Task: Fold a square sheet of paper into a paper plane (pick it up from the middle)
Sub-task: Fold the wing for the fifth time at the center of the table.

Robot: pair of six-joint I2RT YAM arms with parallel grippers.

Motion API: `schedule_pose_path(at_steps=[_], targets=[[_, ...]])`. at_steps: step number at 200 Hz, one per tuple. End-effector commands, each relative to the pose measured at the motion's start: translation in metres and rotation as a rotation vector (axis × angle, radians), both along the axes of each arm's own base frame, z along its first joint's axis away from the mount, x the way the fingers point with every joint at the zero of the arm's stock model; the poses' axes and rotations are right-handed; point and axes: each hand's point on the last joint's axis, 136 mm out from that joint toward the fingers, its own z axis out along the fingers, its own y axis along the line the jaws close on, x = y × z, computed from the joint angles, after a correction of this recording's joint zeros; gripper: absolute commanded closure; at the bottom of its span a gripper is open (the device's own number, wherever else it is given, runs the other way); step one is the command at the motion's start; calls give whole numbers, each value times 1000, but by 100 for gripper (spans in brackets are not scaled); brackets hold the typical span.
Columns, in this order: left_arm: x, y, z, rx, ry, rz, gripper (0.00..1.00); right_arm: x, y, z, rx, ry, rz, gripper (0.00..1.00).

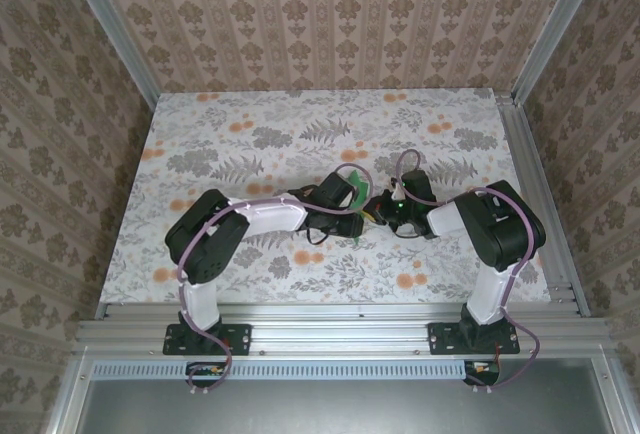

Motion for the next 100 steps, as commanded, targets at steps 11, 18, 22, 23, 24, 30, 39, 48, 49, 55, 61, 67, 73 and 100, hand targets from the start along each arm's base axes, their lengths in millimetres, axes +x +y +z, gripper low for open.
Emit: schedule_pose_path(at_steps=[11,18,22,23,24,30,39,48,49,55,61,67,73,100], targets=[[-4,9,-16,131,-13,-34,65,-3,-4,2,-26,-15,-6,100],[-6,10,-18,162,-19,-45,65,-2,-5,3,-27,-17,-6,100],[-6,13,-21,184,-23,-52,66,-2,-5,2,-26,-16,-6,100],[-7,13,-21,190,-23,-54,66,-2,-5,2,-27,-16,-7,100],[-7,14,-21,195,-24,-55,66,-2,-5,3,-27,-17,-8,100],[-9,16,-24,224,-28,-65,66,-2,-5,2,-27,-16,-8,100],[-10,20,-27,266,-34,-74,67,-2,-5,4,-27,-20,-9,100],[-11,25,-31,305,-35,-78,68,-1,-6,4,-29,-22,-12,100],[-11,25,-31,309,-35,-79,68,-1,-5,5,-30,-23,-11,100],[-12,29,-34,334,-35,-81,68,-1,-6,5,-29,-24,-12,100],[-13,33,-37,357,-34,-82,68,0,-6,6,-29,-27,-11,100],[-14,36,-38,374,-35,-85,69,0,-5,8,-27,-29,-12,100],[-14,40,-40,395,-36,-86,69,0,-5,9,-26,-31,-12,100],[-15,55,-44,477,-47,-94,71,0,-7,11,-33,-36,-10,100]])
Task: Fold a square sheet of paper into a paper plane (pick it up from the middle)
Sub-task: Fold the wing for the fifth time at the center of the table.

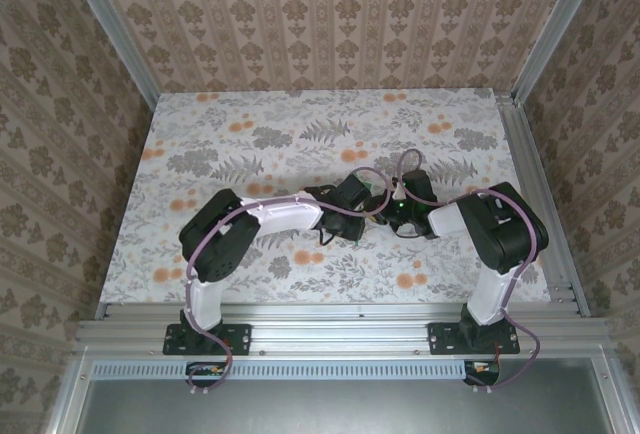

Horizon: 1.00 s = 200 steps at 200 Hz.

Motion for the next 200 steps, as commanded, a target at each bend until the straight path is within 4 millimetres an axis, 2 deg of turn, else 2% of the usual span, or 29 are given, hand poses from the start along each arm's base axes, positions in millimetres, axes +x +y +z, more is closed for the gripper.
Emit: schedule_pose_path(at_steps=[1,48,95,146,200], targets=[[-15,50,-36,256,43,-11,71,0,-4,6,-24,-27,2,100],[-12,66,-35,335,15,-18,72,-3,-6,6,-41,-28,14,100],[-9,70,-32,366,-4,-42,72,-7,-8,4,-77,-26,30,100],[-6,74,-31,404,-27,-74,72,-12,-15,-7,-140,-7,39,100],[-7,58,-22,333,-47,-105,65,-18,-16,-10,-167,-2,51,100]])
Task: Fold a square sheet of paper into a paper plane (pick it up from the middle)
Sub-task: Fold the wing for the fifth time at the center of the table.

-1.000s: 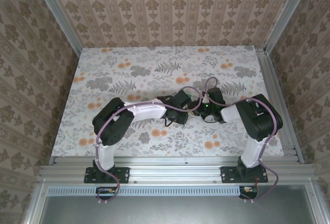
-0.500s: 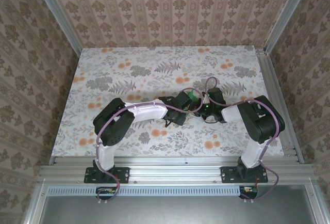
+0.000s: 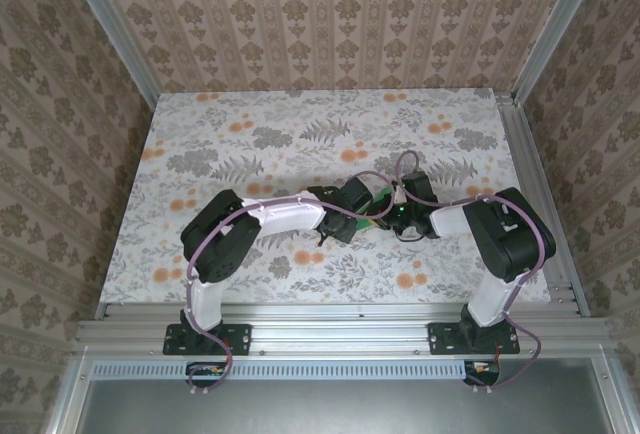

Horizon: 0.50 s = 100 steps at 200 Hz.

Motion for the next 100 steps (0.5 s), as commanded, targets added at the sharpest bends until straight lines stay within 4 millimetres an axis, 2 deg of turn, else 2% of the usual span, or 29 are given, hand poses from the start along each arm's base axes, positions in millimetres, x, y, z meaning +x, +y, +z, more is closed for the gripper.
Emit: schedule_pose_path(at_steps=[1,50,100], targets=[[-16,29,-20,133,57,-28,65,-1,-8,-3,-52,-3,-15,100],[-17,13,-1,23,20,-44,61,-1,-5,-2,-38,-8,-13,100],[-22,5,0,-48,27,-67,57,0,-4,-1,-32,-11,-14,100]])
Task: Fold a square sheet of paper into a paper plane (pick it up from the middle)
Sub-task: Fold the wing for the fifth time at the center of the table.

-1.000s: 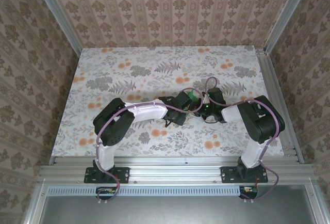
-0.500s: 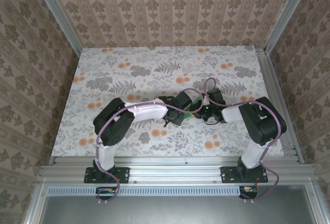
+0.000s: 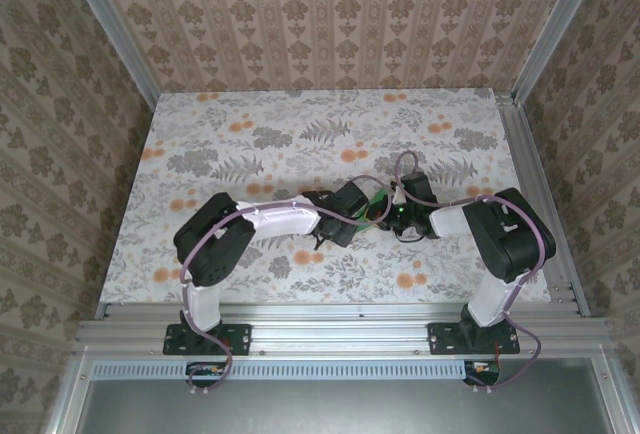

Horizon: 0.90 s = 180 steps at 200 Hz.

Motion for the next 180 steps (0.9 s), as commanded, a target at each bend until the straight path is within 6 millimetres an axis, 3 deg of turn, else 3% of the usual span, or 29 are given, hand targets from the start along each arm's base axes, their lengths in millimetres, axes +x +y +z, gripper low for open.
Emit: schedule_pose_path(at_steps=[1,68,111,180], targets=[[-13,4,-1,-5,33,-40,57,2,-5,0,-28,-12,-22,100],[-11,4,-10,14,43,-54,54,2,-2,6,-16,-19,-12,100],[-11,16,-28,108,54,-48,55,0,1,17,-2,-32,-2,100],[-12,27,-40,165,63,-33,57,-14,-7,12,-64,-19,17,100]])
